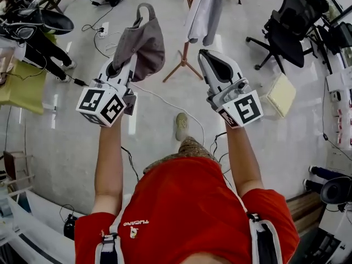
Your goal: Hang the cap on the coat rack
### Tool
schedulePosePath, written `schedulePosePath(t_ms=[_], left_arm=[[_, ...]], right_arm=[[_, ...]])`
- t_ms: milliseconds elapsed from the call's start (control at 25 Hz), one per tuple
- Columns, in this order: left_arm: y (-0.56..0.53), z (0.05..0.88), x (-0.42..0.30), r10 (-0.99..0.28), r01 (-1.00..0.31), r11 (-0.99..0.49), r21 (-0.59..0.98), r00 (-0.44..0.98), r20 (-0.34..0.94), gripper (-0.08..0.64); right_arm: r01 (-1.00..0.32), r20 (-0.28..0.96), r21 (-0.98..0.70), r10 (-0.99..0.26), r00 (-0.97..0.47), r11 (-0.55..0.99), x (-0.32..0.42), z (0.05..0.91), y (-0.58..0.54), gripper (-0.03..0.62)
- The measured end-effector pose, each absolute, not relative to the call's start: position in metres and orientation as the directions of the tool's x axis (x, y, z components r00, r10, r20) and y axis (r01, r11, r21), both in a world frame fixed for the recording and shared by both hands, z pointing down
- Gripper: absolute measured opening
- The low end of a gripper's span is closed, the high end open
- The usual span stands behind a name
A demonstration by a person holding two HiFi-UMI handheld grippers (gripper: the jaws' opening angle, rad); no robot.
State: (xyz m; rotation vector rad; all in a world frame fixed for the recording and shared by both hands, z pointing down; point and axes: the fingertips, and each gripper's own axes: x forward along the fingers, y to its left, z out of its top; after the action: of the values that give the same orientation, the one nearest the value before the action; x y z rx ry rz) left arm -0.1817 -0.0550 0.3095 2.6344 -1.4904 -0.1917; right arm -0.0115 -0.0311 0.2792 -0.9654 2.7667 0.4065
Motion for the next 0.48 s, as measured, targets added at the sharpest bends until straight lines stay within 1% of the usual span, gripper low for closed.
schedulePosePath(t_ms=[480], left_arm=[[-0.265,0.366,-0.152,-0.812,-0.815,-0.563,0.138,0.577,0.095,0.014]], right_arm=[[-0.625,-0.218,0.196,-0.588,-0.779,0.755,0.018,0.300,-0.209,0.023]])
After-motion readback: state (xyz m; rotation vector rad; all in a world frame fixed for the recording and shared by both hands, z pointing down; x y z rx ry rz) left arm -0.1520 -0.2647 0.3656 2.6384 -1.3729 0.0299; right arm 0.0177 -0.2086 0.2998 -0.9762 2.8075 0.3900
